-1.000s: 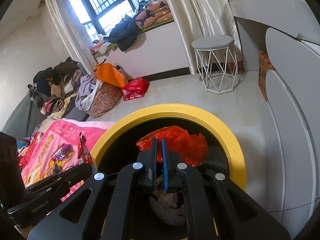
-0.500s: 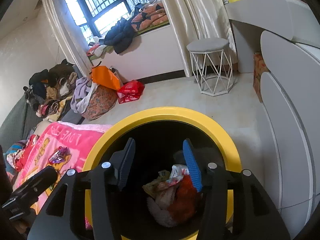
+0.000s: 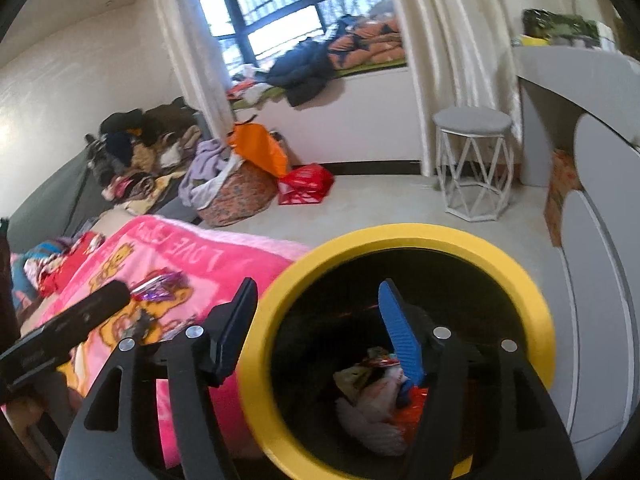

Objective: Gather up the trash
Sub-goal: 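Move both tools back toward the chocolate bars on the blanket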

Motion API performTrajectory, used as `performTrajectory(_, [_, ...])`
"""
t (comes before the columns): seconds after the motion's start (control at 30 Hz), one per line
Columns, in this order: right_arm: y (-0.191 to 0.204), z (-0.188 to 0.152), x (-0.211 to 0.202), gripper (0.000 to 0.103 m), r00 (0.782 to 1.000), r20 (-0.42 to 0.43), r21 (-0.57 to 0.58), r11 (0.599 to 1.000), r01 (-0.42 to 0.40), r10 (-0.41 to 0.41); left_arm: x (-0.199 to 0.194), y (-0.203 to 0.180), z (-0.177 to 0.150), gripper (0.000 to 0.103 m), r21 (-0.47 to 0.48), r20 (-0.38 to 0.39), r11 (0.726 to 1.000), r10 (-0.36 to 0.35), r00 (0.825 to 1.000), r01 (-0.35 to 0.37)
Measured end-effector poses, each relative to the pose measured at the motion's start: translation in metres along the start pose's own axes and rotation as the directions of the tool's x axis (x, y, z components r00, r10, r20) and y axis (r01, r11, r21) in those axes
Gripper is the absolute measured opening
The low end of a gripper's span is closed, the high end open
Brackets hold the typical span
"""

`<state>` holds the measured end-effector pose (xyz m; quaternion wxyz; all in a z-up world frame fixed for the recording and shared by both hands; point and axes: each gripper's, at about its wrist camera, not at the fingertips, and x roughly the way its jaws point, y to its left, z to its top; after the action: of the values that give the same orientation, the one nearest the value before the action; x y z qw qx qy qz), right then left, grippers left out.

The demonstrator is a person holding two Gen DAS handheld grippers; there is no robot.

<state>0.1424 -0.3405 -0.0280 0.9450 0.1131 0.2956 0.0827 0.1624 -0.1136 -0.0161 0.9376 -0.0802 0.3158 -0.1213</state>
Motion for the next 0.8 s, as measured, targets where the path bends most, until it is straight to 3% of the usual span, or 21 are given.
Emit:
performTrajectory(0.47, [0.066,-0.016,0.008,0.066,0.994,-0.042,-0.152,0.982,-0.108,0.102,-0.018,0.048,0.004,0.092,-0.098,0.035,0.993,0.066,0.997,-0.062])
performTrajectory(0.8, [0.09,-0.024,0.017,0.068,0.984,-0.093,-0.162,0.972,-0.167,0.154,-0.016,0.089,0.004,0.092,-0.153,0.024,0.979,0.136,0.99,-0.131])
